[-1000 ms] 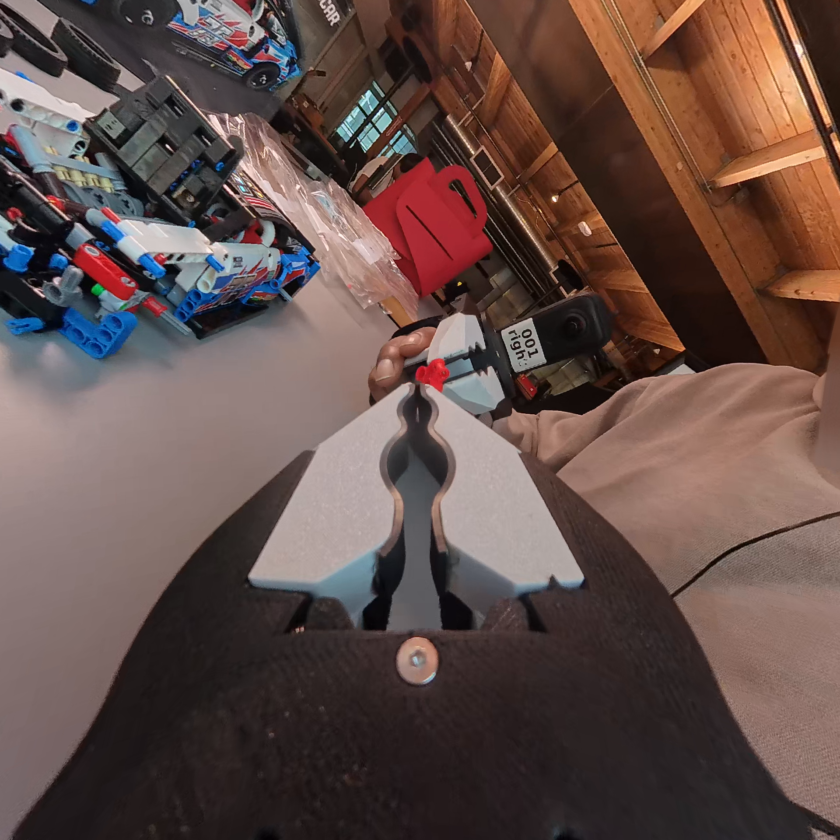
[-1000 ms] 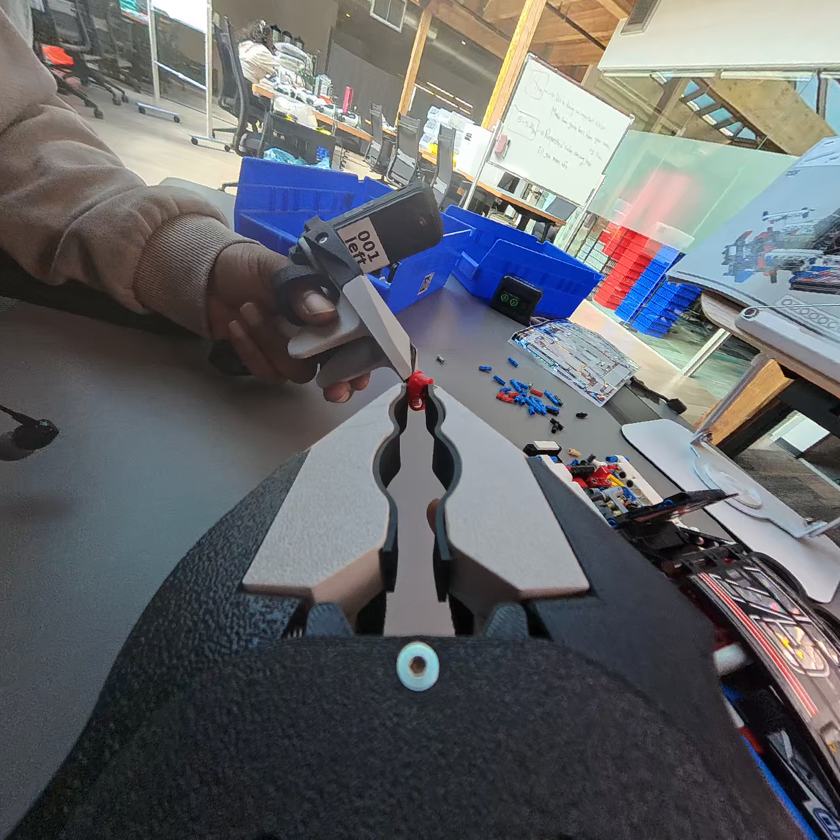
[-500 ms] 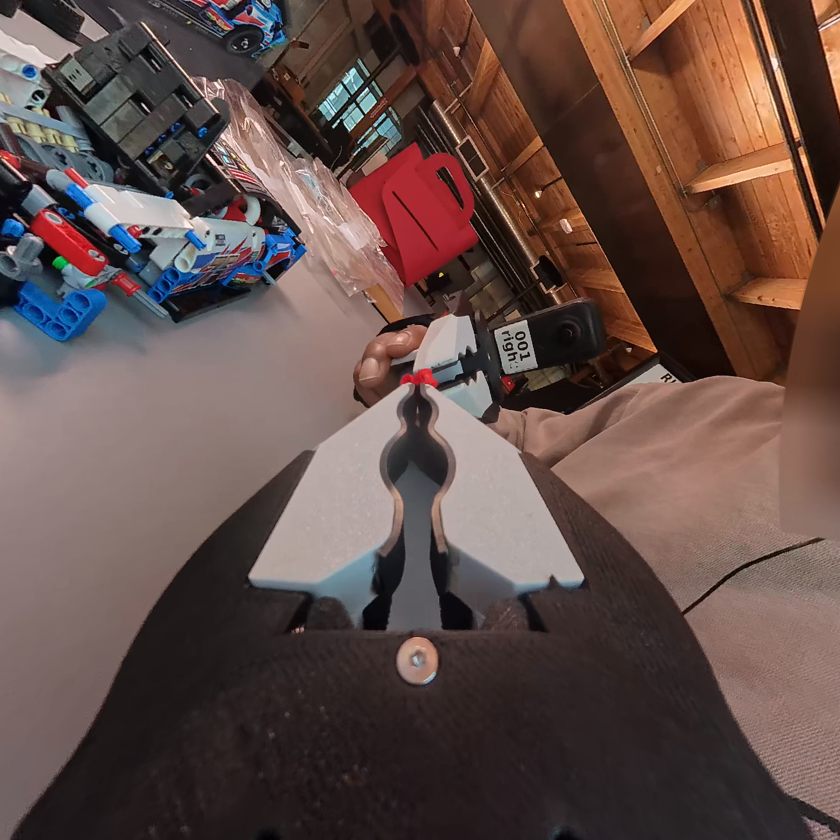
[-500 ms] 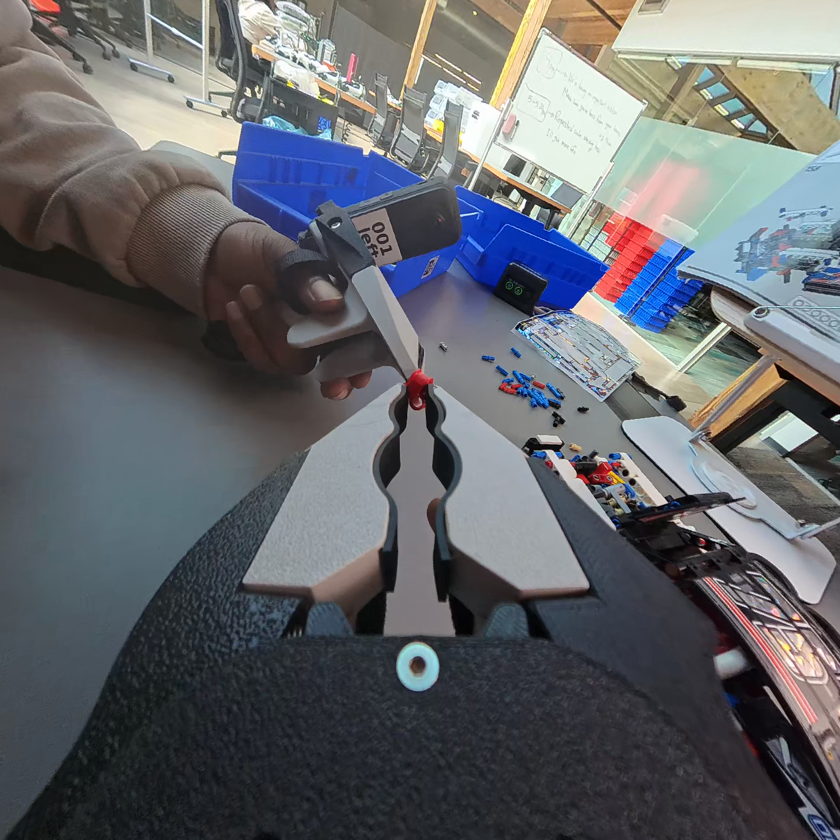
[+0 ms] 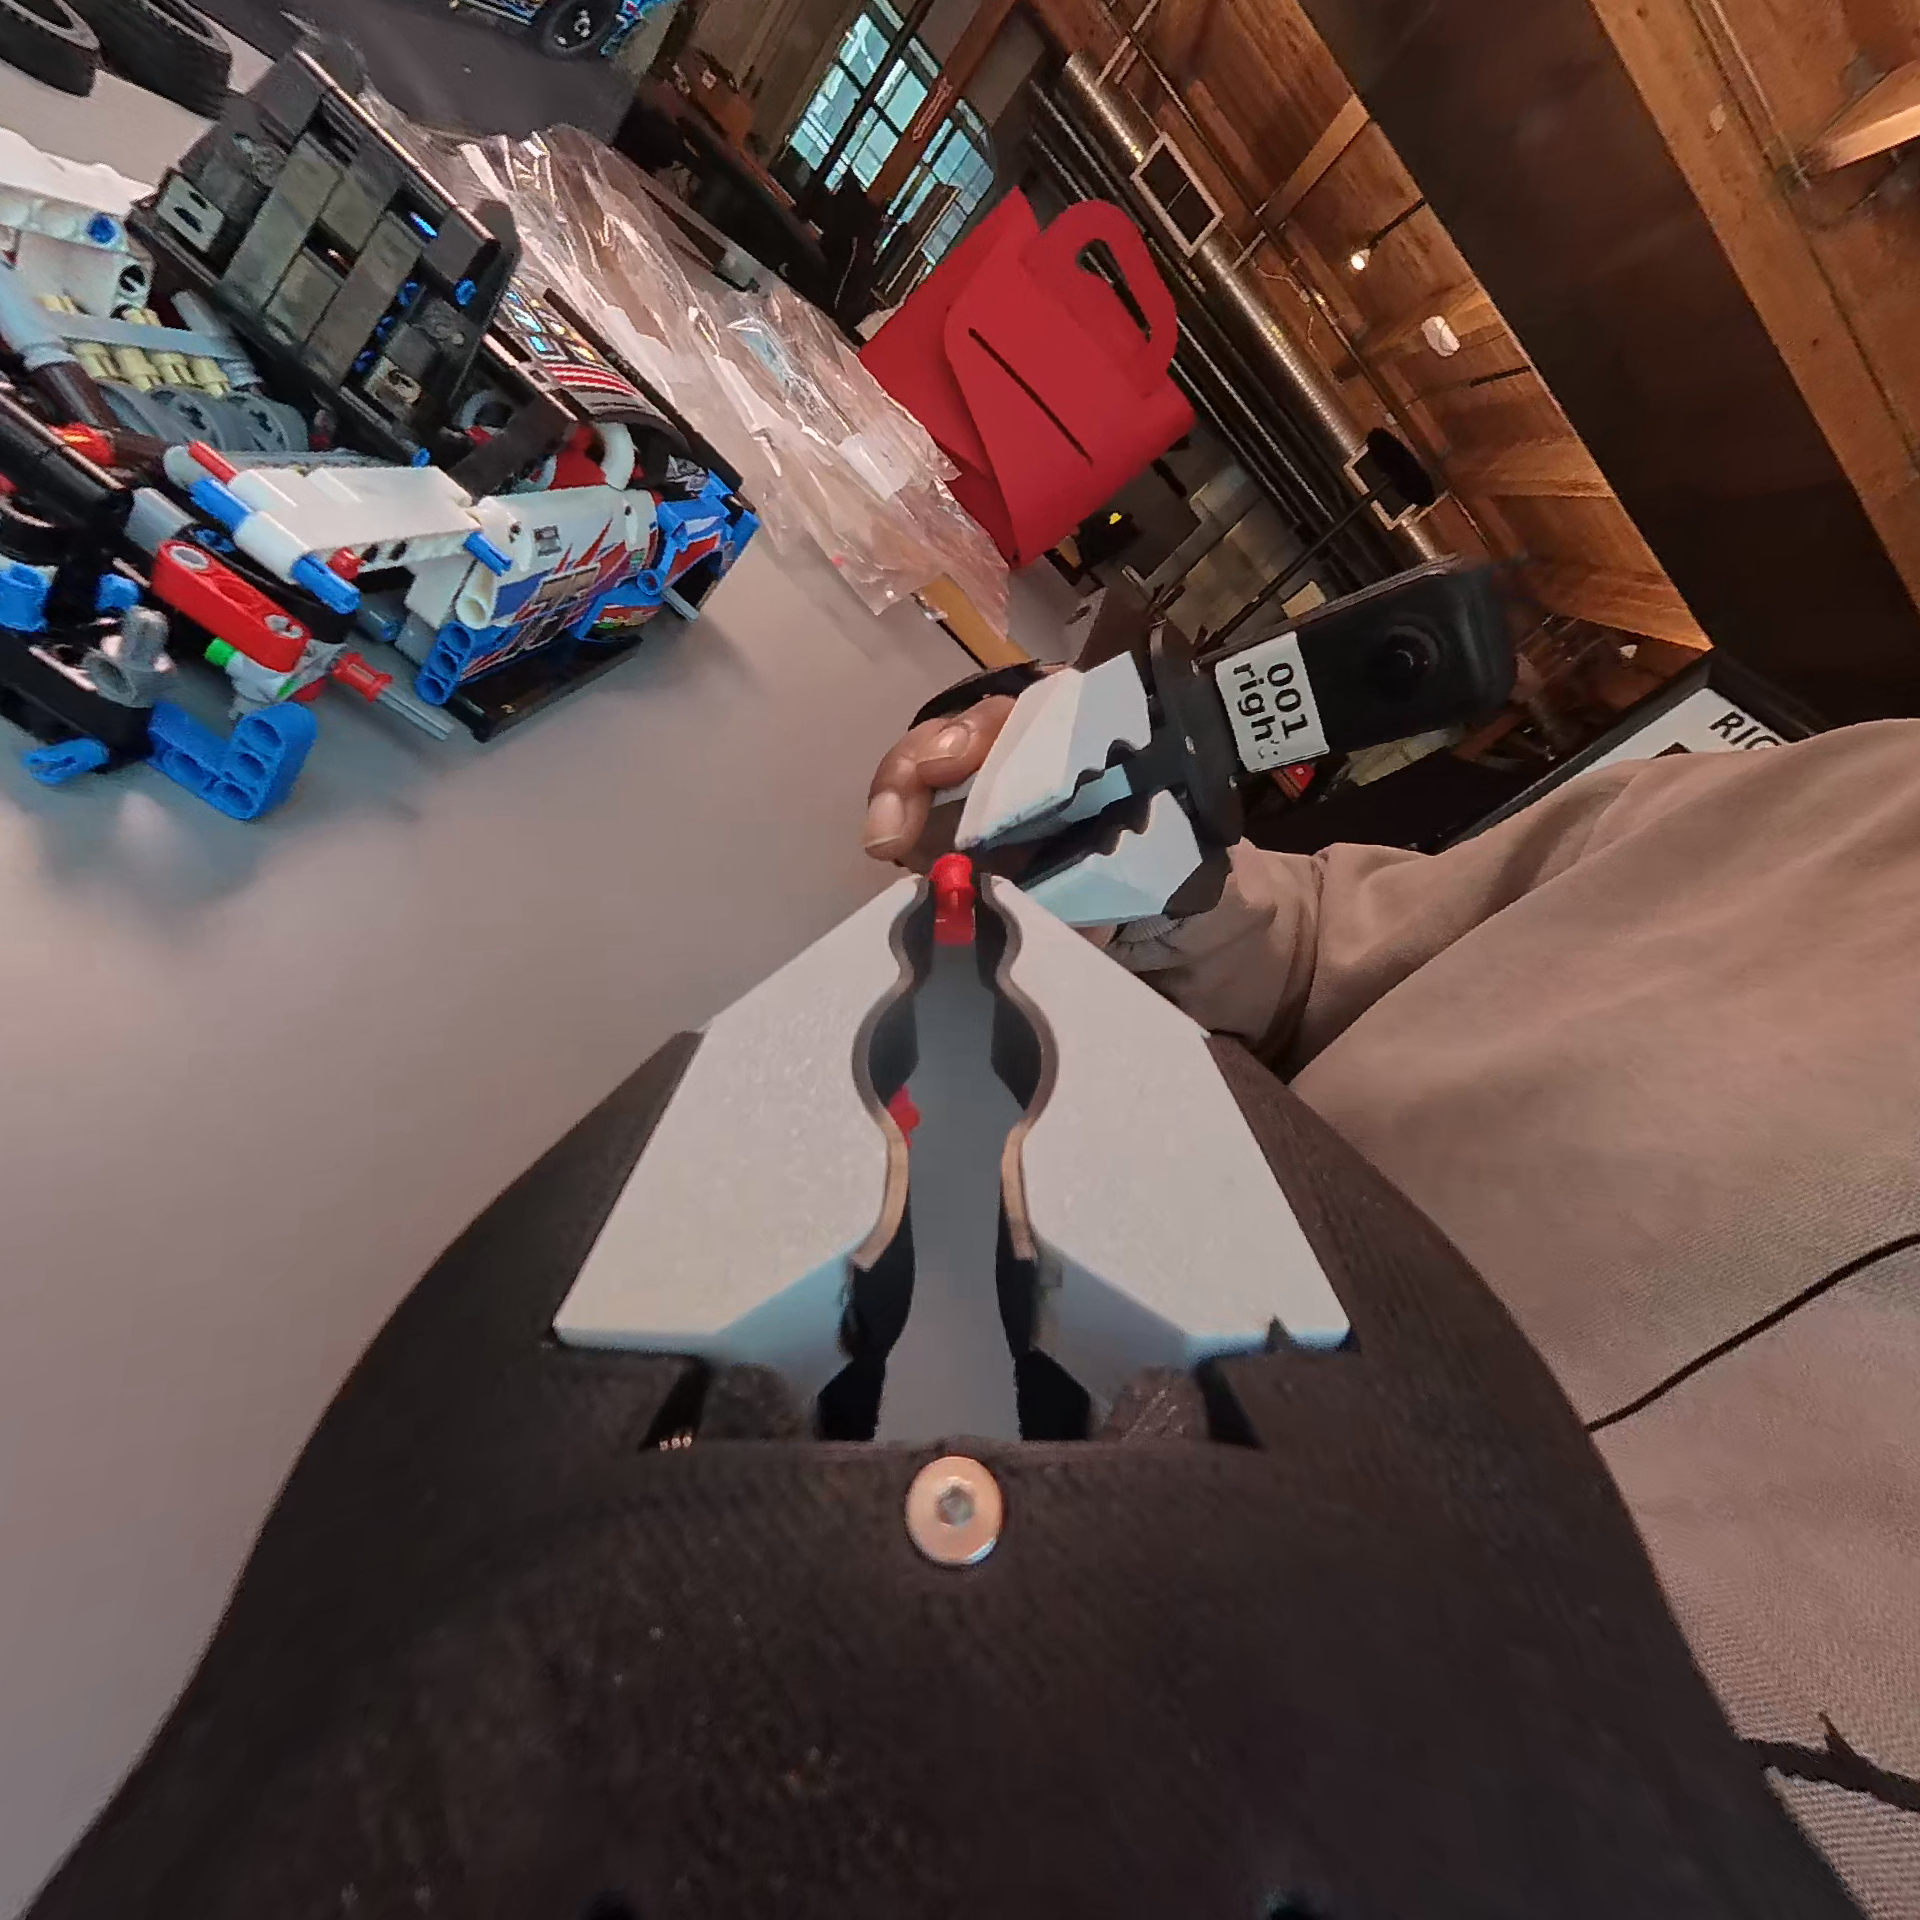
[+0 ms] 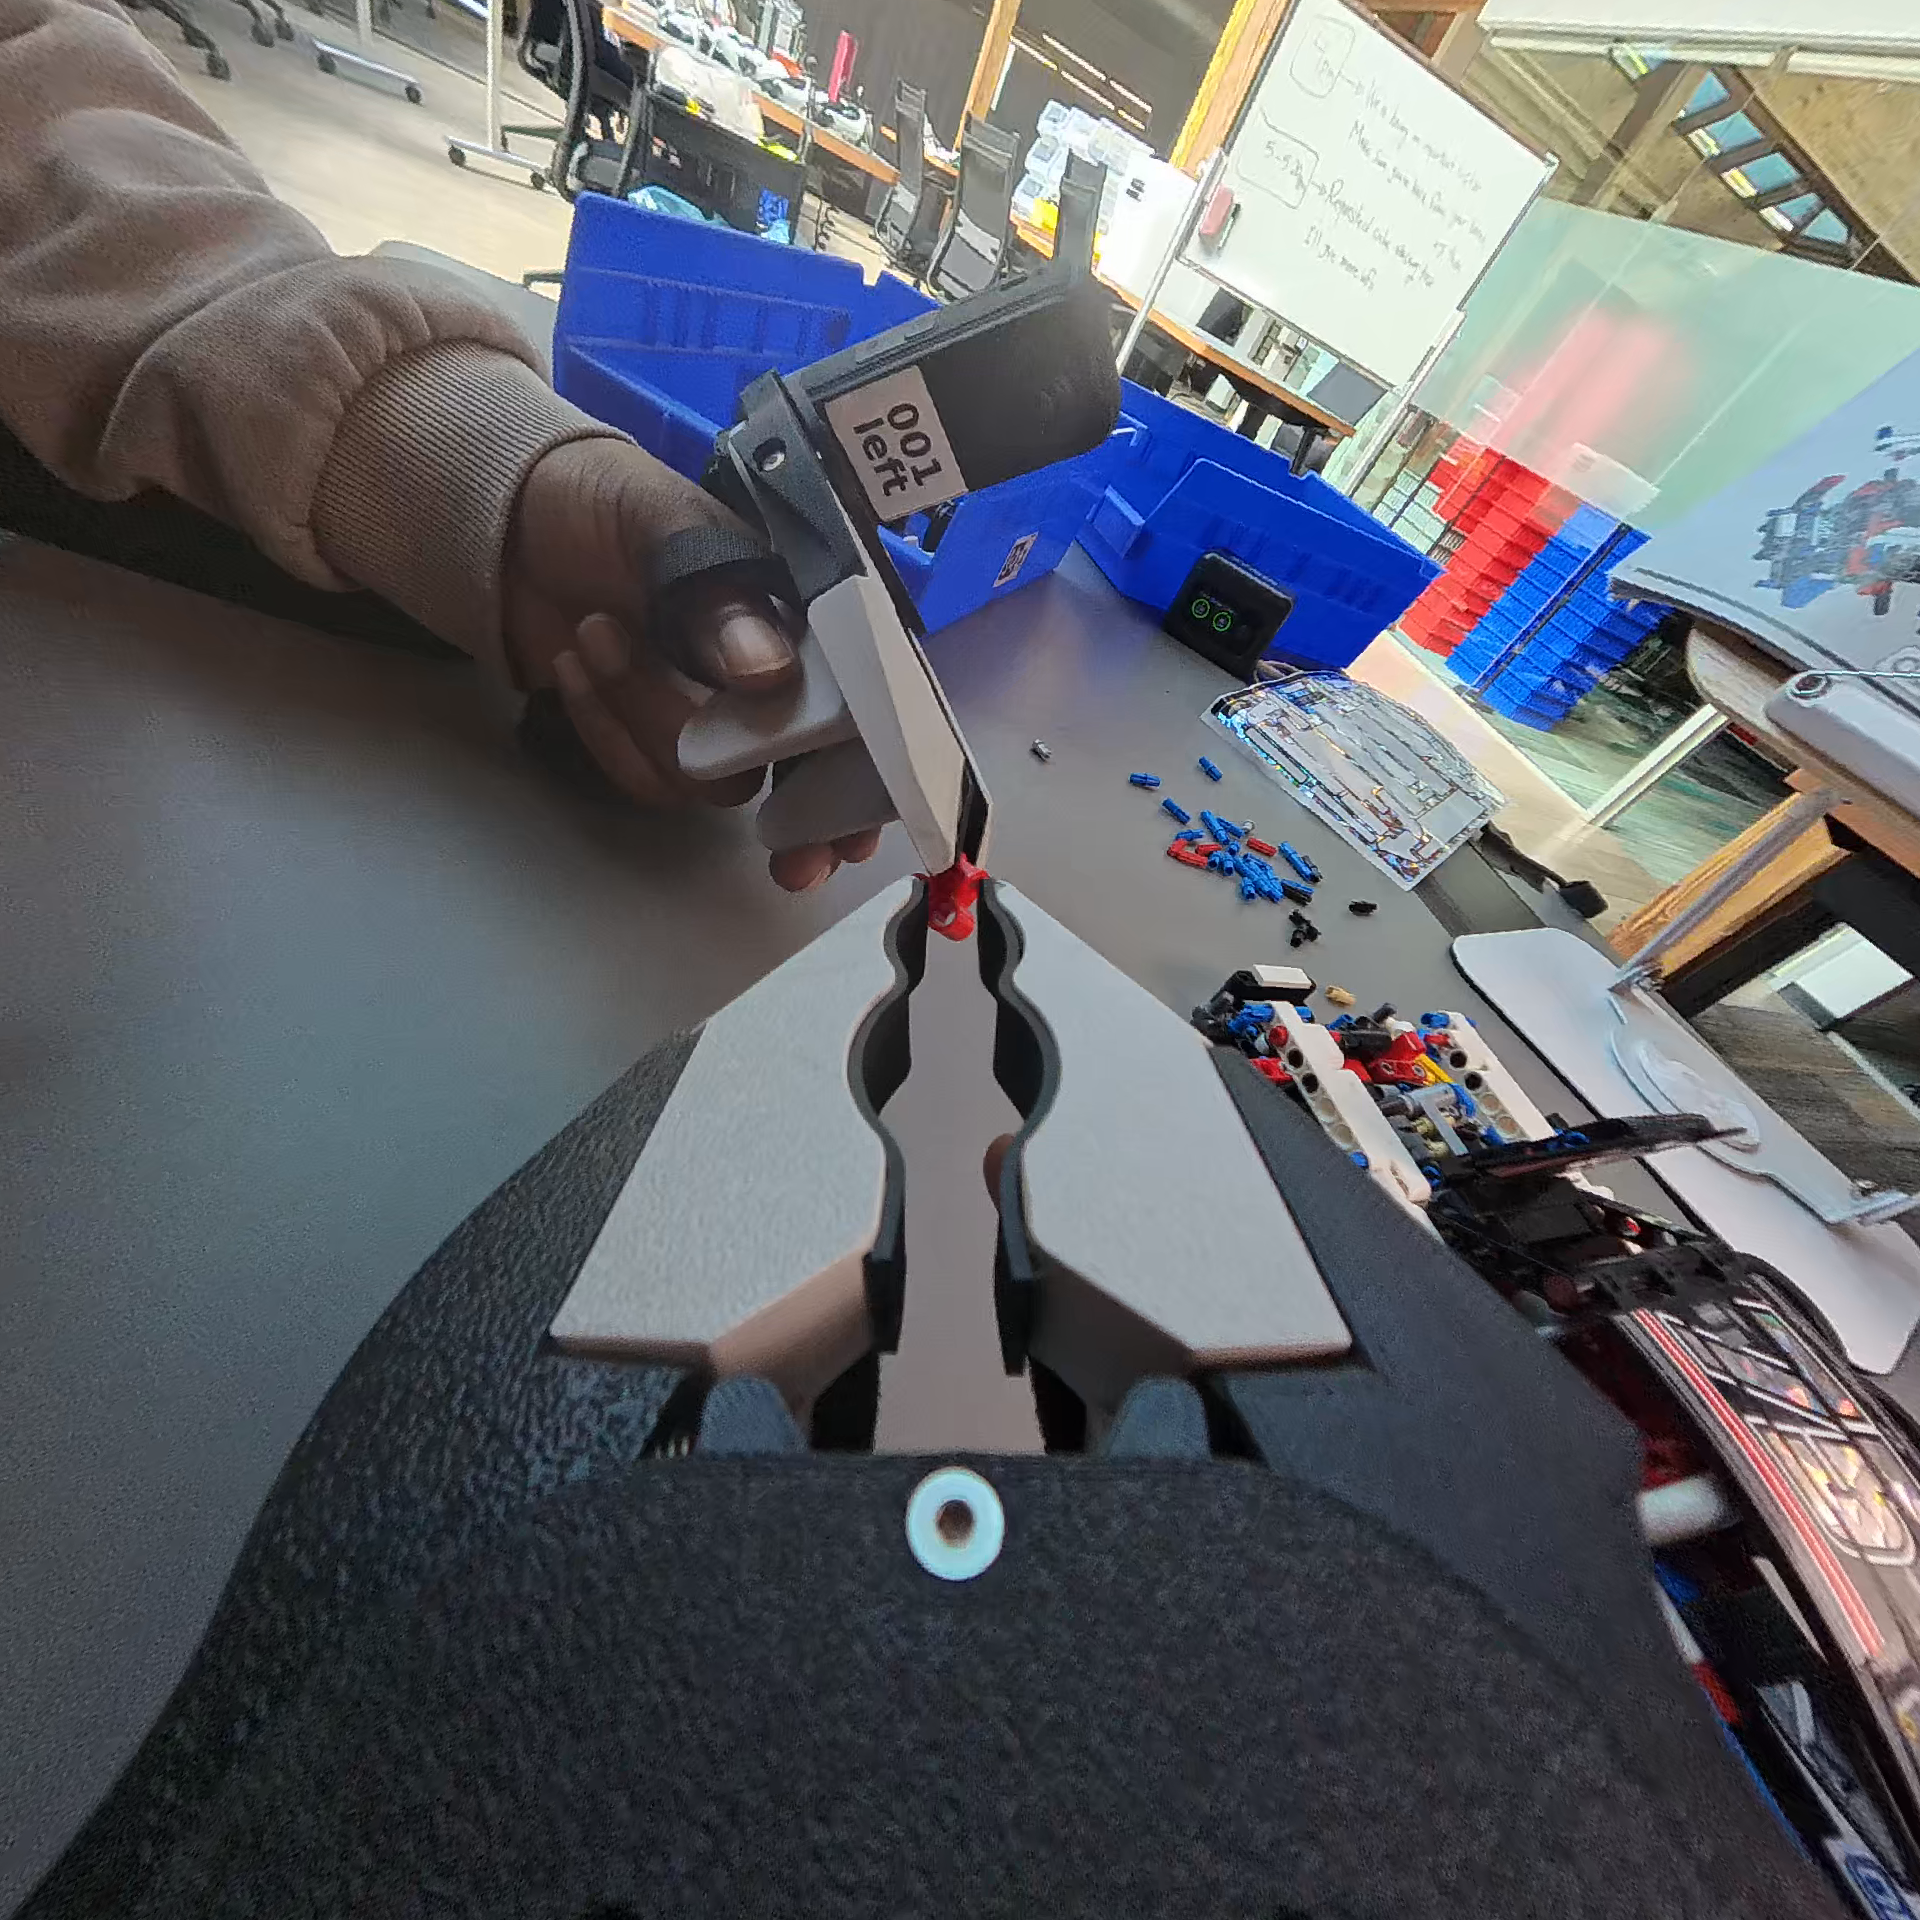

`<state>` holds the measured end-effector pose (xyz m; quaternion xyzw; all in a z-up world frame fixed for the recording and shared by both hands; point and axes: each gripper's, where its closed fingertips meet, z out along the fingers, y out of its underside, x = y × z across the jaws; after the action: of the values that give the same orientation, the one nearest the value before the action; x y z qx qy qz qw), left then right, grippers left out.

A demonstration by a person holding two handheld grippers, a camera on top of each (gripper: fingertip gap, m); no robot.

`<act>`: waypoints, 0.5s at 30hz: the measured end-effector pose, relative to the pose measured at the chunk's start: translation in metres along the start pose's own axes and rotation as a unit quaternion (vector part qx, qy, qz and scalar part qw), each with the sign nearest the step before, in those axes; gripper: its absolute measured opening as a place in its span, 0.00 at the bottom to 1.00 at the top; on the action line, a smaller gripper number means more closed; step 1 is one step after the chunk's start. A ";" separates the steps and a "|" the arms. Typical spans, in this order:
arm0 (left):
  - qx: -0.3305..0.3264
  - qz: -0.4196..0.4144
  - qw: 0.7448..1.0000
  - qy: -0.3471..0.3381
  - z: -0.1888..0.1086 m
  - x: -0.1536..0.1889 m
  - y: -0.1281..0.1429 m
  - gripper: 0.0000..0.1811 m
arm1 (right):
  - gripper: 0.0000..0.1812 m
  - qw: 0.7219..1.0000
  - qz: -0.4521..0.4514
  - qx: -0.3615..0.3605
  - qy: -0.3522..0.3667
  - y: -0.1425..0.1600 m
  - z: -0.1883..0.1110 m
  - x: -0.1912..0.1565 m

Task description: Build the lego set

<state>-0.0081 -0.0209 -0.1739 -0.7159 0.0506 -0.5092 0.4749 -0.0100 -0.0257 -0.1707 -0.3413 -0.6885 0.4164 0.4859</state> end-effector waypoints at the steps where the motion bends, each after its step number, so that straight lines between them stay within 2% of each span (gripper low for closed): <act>1: -0.005 0.006 1.000 -0.016 -0.003 -0.005 0.000 0.03 | 0.06 1.000 0.005 -0.001 0.004 0.001 -0.002 0.004; 3: -0.038 0.063 0.993 -0.087 -0.011 -0.025 0.003 0.03 | 0.07 1.000 0.019 -0.002 0.025 0.002 -0.010 0.018; 5: -0.096 0.154 0.969 -0.167 -0.021 -0.044 0.010 0.03 | 0.07 0.998 0.030 -0.006 0.058 0.006 -0.020 0.035; 7: -0.142 0.200 0.946 -0.214 -0.026 -0.057 0.018 0.04 | 0.06 0.994 0.045 -0.018 0.100 0.014 -0.030 0.056; 9: -0.161 0.210 0.937 -0.226 -0.027 -0.061 0.022 0.05 | 0.06 0.988 0.061 -0.039 0.137 0.024 -0.040 0.075; 12: -0.160 0.212 0.939 -0.221 -0.026 -0.060 0.022 0.06 | 0.06 0.980 0.083 -0.054 0.172 0.035 -0.051 0.092; 15: -0.125 0.208 0.947 -0.208 -0.028 -0.055 0.007 0.15 | 0.06 0.975 0.094 -0.060 0.191 0.038 -0.056 0.100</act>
<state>-0.0527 -0.0117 -0.2153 -0.8330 0.1619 -0.2281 0.4774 0.0166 0.0910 -0.1564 -0.5067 -0.5713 0.3449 0.5458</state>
